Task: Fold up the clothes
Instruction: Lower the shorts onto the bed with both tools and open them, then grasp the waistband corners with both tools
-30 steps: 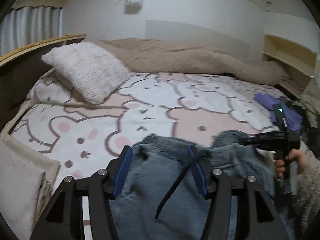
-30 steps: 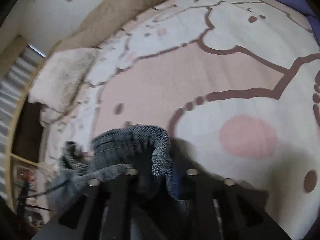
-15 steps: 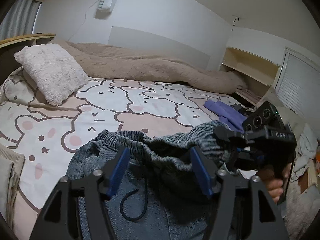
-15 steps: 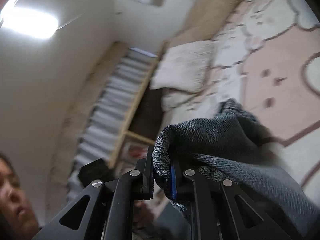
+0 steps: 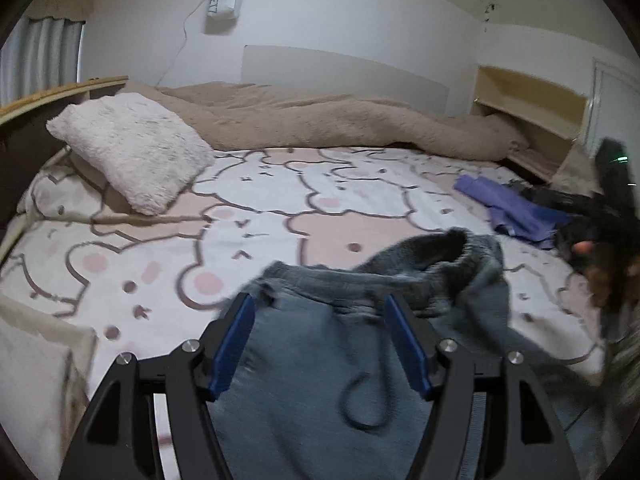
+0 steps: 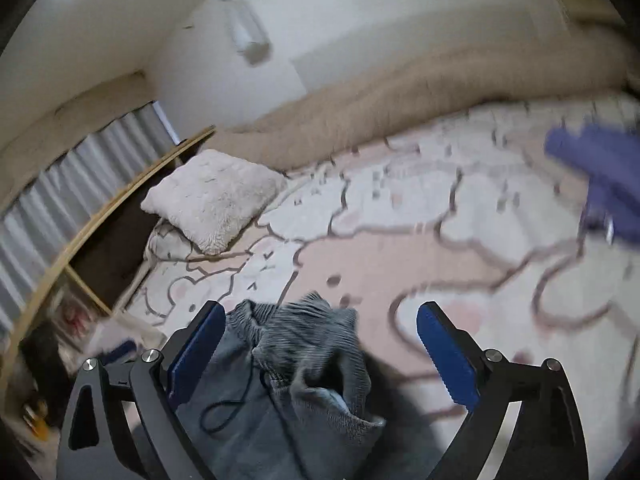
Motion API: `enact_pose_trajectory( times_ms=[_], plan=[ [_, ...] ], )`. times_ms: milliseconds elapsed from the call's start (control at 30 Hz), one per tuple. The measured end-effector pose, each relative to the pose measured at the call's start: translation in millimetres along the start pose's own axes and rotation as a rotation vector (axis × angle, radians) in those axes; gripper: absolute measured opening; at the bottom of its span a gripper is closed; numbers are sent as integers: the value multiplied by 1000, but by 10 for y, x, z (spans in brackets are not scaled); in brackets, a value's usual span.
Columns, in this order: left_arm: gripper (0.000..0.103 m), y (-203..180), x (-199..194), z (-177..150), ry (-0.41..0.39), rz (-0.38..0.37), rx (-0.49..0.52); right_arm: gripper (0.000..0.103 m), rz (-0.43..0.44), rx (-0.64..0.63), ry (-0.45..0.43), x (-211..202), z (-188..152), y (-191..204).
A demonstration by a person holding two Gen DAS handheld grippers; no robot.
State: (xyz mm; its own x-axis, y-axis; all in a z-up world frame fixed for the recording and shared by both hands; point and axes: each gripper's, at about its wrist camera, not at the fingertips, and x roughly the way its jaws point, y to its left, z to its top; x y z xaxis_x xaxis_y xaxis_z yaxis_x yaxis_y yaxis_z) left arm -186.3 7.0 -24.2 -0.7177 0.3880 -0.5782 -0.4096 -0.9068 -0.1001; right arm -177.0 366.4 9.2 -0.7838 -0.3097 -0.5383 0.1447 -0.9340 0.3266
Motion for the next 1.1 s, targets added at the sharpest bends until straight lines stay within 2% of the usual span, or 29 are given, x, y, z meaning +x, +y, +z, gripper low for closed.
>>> enact_pose_trajectory(
  times_ms=[67,167,267,367,467,600,700,767,800,967,1067,1100],
  plan=[
    [67,140,131,51,23,-9,-10,96,-59,-162,15,38,29,143],
    [67,333,432,115,98,-49,-13,96,-107,-451,105,251,-71,345],
    [67,454,709,136,176,-94,10,96,-90,-670,217,581,-211,424],
    [67,589,974,176,249,-170,19,96,-55,-787,351,972,-300,421],
    [67,670,1188,183,318,-248,57,96,-24,-794,455,1236,-351,242],
    [67,741,1456,164,414,-296,127,96,63,-685,554,1477,-252,7],
    [67,813,1646,139,489,-338,131,96,144,-605,613,1626,-151,-130],
    [75,802,1792,112,530,-337,151,96,160,-574,651,1721,-108,-209],
    [82,792,1863,98,549,-333,162,96,159,-566,661,1769,-97,-230],
    [90,674,2196,32,632,-316,213,96,164,-528,677,1914,-103,-295],
    [90,627,2222,45,635,-292,219,96,176,-520,668,1945,-113,-300],
    [81,612,2195,44,632,-282,211,96,179,-516,668,1949,-107,-311]
  ],
)
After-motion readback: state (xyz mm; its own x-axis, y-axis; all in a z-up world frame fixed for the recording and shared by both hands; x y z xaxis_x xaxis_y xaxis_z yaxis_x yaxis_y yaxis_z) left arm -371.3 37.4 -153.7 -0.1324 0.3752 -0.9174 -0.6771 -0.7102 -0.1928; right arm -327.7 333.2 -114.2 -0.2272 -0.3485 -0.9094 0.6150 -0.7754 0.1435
